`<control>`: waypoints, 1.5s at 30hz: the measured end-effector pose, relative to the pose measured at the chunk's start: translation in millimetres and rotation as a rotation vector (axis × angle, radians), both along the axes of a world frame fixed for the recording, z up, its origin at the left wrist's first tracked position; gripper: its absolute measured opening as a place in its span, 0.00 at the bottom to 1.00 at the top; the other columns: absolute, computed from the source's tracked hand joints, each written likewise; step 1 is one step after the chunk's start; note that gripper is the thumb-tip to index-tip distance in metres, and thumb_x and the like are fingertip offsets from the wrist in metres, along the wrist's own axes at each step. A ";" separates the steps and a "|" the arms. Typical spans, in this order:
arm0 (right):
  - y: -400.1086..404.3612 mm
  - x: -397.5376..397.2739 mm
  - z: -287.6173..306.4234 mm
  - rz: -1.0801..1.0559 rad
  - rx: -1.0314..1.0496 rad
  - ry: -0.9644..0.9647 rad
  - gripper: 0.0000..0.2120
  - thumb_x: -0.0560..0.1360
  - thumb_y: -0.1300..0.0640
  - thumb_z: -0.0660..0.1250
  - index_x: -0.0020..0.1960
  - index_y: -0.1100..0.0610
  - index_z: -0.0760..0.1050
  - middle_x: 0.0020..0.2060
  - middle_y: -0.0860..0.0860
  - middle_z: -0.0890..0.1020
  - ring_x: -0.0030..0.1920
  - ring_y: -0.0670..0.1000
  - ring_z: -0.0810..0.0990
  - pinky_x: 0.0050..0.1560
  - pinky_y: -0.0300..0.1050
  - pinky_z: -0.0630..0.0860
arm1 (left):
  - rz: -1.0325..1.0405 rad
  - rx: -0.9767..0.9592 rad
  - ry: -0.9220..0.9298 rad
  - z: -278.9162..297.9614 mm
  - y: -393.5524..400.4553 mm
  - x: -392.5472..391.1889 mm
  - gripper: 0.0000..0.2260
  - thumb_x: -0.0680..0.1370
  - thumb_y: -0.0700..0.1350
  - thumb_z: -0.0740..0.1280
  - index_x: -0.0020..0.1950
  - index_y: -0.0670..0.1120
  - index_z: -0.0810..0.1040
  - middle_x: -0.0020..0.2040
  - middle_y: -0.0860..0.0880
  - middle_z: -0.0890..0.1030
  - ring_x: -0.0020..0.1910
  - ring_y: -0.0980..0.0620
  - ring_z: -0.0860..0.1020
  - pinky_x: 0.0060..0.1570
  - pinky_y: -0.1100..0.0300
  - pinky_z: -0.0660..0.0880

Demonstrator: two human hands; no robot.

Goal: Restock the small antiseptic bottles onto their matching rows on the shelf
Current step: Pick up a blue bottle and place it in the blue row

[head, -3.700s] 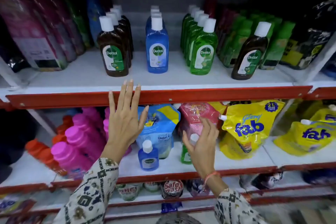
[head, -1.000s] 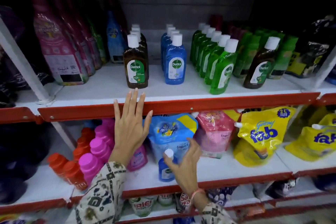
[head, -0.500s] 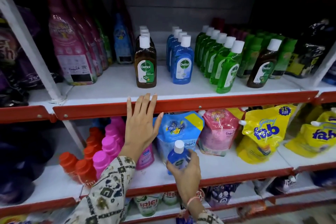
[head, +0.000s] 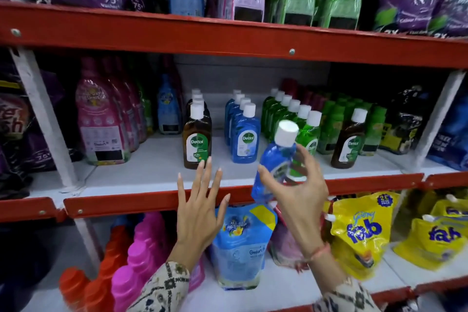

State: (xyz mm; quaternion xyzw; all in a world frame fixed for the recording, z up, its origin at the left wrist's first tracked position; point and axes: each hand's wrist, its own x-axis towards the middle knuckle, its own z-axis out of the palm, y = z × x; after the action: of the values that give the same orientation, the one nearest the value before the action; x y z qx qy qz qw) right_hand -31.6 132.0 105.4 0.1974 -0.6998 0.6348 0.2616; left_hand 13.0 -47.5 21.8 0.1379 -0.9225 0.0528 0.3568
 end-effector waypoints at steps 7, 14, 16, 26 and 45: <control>-35.9 -53.6 18.8 -0.020 0.012 -0.067 0.36 0.61 0.45 0.79 0.66 0.49 0.73 0.55 0.45 0.77 0.56 0.47 0.78 0.57 0.44 0.76 | 0.010 0.028 -0.041 -5.0 -1.2 -11.6 0.28 0.80 0.59 0.52 0.78 0.49 0.56 0.80 0.47 0.57 0.79 0.47 0.55 0.73 0.35 0.56; -63.2 -79.3 -3.1 -0.021 0.140 -0.124 0.35 0.60 0.40 0.77 0.63 0.51 0.75 0.52 0.51 0.79 0.55 0.54 0.79 0.57 0.55 0.77 | -0.023 0.042 -0.064 -1.7 -4.4 -7.4 0.30 0.80 0.63 0.51 0.79 0.52 0.53 0.80 0.50 0.55 0.79 0.50 0.54 0.75 0.39 0.53; -64.3 -84.1 -3.2 -0.018 0.157 -0.122 0.36 0.60 0.40 0.77 0.65 0.51 0.74 0.54 0.53 0.80 0.57 0.54 0.78 0.58 0.52 0.76 | -0.024 0.043 -0.063 -1.5 -4.0 -7.4 0.30 0.80 0.63 0.52 0.79 0.52 0.53 0.80 0.50 0.56 0.79 0.50 0.54 0.75 0.38 0.53; -52.4 -88.9 -6.3 0.110 0.237 -0.067 0.38 0.65 0.42 0.77 0.70 0.52 0.69 0.62 0.53 0.78 0.63 0.51 0.74 0.59 0.36 0.67 | 0.043 0.058 -0.040 -0.5 10.5 -11.5 0.31 0.79 0.61 0.52 0.79 0.49 0.53 0.80 0.48 0.55 0.79 0.48 0.54 0.74 0.34 0.52; 79.3 -179.1 -21.9 -0.335 0.127 -0.102 0.35 0.70 0.56 0.75 0.71 0.62 0.63 0.66 0.61 0.68 0.65 0.59 0.65 0.66 0.54 0.64 | 0.180 0.099 0.052 -0.1 45.0 -43.2 0.31 0.79 0.59 0.49 0.78 0.45 0.56 0.80 0.46 0.57 0.79 0.46 0.56 0.76 0.36 0.51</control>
State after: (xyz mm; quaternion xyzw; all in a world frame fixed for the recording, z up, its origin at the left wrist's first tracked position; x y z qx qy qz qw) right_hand -210.6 211.3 83.5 0.0618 -0.7737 0.5461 0.3151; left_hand -30.2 -2.4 21.7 0.2391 -0.8982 0.0355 0.3672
